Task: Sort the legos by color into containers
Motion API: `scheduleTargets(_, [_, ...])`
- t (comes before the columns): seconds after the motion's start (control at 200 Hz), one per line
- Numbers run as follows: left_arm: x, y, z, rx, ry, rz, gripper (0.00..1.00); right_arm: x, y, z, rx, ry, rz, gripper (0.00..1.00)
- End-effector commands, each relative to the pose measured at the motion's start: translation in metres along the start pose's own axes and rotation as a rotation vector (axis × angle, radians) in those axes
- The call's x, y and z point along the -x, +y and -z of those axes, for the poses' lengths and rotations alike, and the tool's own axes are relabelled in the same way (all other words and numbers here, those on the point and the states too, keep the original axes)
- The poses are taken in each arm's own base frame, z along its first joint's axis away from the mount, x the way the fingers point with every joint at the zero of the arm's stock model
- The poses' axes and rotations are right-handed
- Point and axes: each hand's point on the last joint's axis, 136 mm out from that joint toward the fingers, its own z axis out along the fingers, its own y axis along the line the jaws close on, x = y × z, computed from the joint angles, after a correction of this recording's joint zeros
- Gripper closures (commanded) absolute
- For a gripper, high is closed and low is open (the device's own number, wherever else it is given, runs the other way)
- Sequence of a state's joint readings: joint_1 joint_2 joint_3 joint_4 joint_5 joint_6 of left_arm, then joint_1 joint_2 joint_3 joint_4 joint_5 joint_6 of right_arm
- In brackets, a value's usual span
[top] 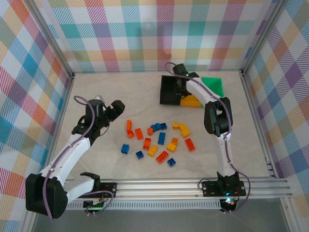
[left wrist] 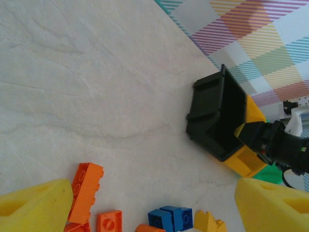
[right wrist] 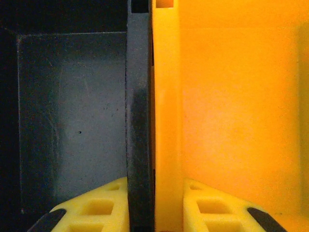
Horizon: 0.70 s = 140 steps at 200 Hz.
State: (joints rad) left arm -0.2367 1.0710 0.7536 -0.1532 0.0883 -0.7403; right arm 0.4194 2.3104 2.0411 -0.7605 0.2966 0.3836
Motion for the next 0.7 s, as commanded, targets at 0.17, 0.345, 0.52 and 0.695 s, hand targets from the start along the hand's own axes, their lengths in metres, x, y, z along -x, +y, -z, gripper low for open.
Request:
scheduleTargets(0.17, [0.000,0.010,0.015,0.064,-0.024,-0.017,0.12,-0.054,0.086,0.038,0.060,-0.006,0.047,0.80])
scheduleTargets(0.345, [0.002,0.013,0.023,0.072,-0.042,-0.023,0.12,-0.074,0.121,0.051,0.073,-0.023,0.030,0.83])
scheduleTargets(0.52, [-0.001,0.021,0.027,0.092,-0.037,-0.025,0.12,-0.082,0.143,0.062,0.058,-0.042,0.011,0.84])
scheduleTargets(0.695, [-0.002,0.025,0.031,0.098,-0.034,-0.025,0.12,-0.074,0.157,0.070,0.066,-0.067,-0.001,0.81])
